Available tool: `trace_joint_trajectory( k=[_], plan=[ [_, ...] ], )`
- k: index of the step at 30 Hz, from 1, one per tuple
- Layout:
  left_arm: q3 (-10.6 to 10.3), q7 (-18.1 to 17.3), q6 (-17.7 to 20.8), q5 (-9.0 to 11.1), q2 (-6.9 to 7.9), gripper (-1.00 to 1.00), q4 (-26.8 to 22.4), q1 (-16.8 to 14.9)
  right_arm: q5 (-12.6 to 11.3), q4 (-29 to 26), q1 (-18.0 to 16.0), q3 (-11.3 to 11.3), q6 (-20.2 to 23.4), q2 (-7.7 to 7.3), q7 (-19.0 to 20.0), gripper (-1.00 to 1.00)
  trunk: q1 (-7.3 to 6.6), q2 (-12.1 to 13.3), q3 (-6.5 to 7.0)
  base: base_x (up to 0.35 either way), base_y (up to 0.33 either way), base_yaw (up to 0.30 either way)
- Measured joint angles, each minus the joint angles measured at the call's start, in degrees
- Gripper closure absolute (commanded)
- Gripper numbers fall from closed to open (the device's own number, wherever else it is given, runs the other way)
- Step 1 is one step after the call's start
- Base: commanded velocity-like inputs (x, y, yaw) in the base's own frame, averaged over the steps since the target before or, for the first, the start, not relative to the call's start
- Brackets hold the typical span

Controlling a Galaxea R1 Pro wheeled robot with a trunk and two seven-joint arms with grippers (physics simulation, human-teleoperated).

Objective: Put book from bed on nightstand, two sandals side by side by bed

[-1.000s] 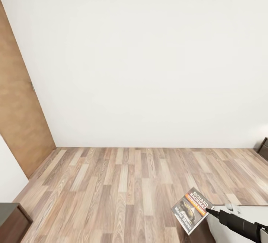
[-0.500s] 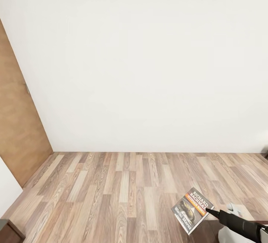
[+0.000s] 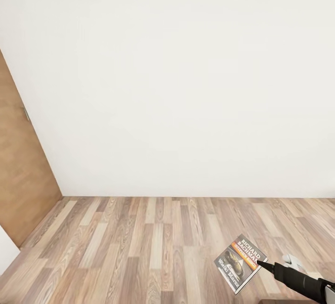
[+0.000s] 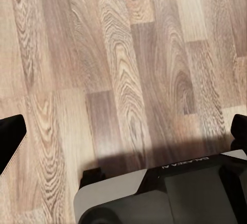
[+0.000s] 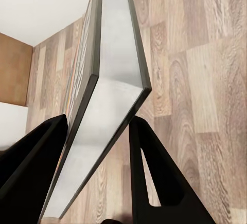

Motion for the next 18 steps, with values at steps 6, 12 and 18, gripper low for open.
trace_joint_trajectory(
  k=[6, 12, 18],
  plan=[
    [0.0, 0.0, 0.0, 0.0, 0.00, -1.00, 0.0, 0.0, 0.0, 0.0, 0.0, 0.0, 0.0, 0.00, 0.0, 1.00, 0.00, 0.0, 0.00, 0.326, 0.001, 0.000],
    [0.0, 0.0, 0.0, 0.0, 0.00, -1.00, 0.0, 0.0, 0.0, 0.0, 0.0, 0.0, 0.0, 0.00, 0.0, 1.00, 0.00, 0.0, 0.00, 0.326, 0.000, 0.000],
    [0.0, 0.0, 0.0, 0.0, 0.00, -1.00, 0.0, 0.0, 0.0, 0.0, 0.0, 0.0, 0.0, -0.01, 0.0, 1.00, 0.00, 0.0, 0.00, 0.326, 0.000, -0.095]
  ],
)
